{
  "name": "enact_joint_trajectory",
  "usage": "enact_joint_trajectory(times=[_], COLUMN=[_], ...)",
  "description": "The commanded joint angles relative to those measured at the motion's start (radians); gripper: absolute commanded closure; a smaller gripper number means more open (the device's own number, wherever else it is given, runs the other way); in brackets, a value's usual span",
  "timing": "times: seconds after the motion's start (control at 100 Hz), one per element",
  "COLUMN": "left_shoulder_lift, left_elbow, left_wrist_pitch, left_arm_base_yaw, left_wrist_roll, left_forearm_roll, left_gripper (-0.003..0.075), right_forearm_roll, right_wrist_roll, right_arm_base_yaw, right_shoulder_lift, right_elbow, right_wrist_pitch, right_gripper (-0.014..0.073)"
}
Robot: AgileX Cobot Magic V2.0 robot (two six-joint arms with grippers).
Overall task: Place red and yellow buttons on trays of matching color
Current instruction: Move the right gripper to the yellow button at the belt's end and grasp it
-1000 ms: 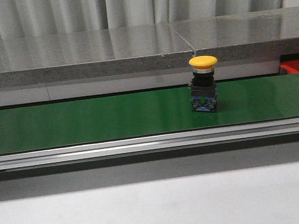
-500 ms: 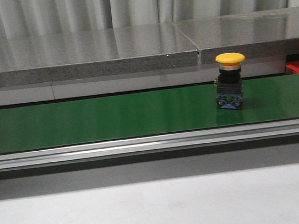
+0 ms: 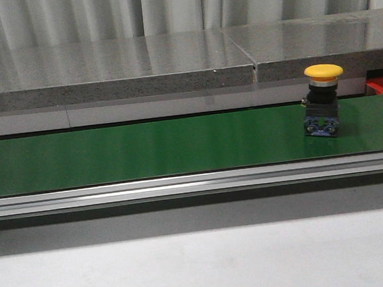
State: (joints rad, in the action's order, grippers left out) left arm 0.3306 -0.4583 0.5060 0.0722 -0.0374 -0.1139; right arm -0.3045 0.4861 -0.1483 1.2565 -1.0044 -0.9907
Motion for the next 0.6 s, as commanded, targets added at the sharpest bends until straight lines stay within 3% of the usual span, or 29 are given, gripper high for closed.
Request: enact_joint_trajectory(times=[0.0, 0.59], left_shoulder_lift=[0.009, 0.009], left_elbow=[-0.028, -0.028], left_wrist_pitch=[-0.068, -0.068], left_arm_base_yaw=[0.009, 0.009], left_wrist_roll=[-0.001, -0.001], left_forearm_roll=[-0.009, -0.009], left_gripper=[0.0739, 0.0739], right_forearm_roll=[-0.016, -0.079], right_wrist_roll=[0.03, 0.091], right_arm_base_yaw=[0.029, 0.147], right_shoulder_lift=[-0.024, 0.175], right_elbow=[0.014, 0.024], right_wrist_pitch=[0.101, 0.413], right_gripper=[-0.0021, -0.0021])
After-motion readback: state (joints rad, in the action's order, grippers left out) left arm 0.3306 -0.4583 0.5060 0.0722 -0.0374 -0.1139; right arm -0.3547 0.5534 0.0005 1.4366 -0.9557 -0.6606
